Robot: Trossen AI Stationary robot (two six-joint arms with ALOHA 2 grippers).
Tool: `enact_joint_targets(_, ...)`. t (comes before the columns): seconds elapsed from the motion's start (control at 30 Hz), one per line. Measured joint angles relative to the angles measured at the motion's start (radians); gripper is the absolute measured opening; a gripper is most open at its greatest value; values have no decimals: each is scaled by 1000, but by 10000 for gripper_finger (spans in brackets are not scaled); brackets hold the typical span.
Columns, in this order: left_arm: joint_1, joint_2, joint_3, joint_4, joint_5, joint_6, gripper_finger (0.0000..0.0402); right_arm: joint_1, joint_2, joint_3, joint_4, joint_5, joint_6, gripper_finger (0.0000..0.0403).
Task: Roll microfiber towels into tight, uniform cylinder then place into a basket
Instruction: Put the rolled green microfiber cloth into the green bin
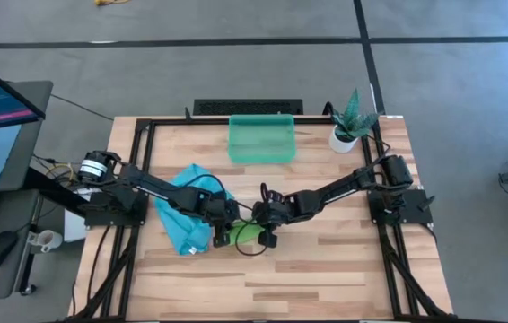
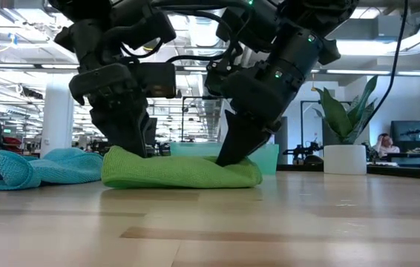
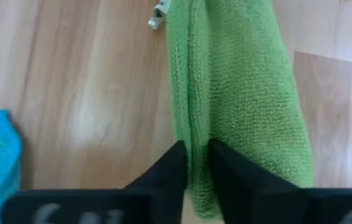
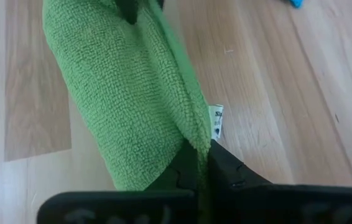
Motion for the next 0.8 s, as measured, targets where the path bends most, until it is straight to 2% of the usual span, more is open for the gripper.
enact_joint_targets(0.13, 0, 0, 0, -1, -26, 0, 121, 0, 0, 0, -2, -4, 2, 25)
enact_joint_targets(0.27, 12, 0, 7, -11, 38, 3, 146, 0, 0, 0, -2, -8, 2, 28)
enact_joint_targets(0.5, 13, 1, 114, -197, 42, 0, 152, 0, 0, 0, -11, -8, 1, 25)
enact_joint_targets(0.7, -54, 1, 176, -266, -95, 33, 152, 0, 0, 0, -15, -8, 2, 25)
enact_joint_targets(0.8, -99, 1, 198, -298, -120, 13, 152, 0, 0, 0, -16, -8, 2, 23)
